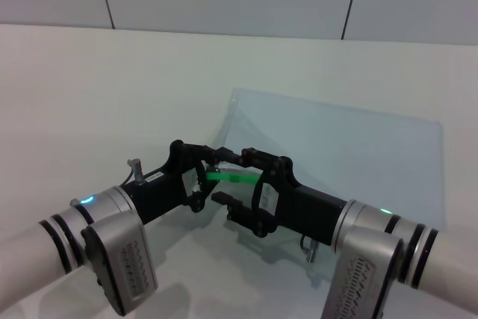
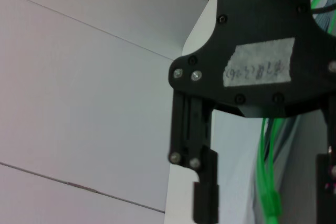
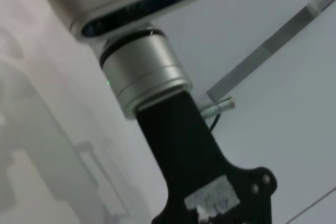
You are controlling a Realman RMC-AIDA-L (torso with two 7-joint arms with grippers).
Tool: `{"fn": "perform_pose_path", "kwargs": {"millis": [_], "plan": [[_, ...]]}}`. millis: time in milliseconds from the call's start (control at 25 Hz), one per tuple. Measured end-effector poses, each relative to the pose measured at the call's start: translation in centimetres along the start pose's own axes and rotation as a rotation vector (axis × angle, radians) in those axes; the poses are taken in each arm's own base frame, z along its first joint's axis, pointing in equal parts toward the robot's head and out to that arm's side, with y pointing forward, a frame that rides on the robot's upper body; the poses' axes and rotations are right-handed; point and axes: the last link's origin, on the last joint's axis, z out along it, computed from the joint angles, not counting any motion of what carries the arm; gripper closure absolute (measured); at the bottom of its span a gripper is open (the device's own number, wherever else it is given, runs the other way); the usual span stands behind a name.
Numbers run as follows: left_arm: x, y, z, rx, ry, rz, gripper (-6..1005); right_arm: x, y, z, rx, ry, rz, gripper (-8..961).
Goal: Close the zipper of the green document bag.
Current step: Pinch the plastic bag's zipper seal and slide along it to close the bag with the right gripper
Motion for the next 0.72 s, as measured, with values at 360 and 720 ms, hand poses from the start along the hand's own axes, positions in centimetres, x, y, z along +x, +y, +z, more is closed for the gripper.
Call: {"fn": "perform_pose_path", "kwargs": {"millis": [360, 720], "plan": [[0.07, 0.09, -0.02, -0.001, 0.001, 0.000, 952, 0.31, 0.18, 0.16, -0.015, 0.031, -0.085, 449], [0.16, 0.26, -0.12, -0.004, 0.003, 0.012, 952, 0.73, -0.10, 0.12, -0.006, 0.056, -0.102, 632]]}}
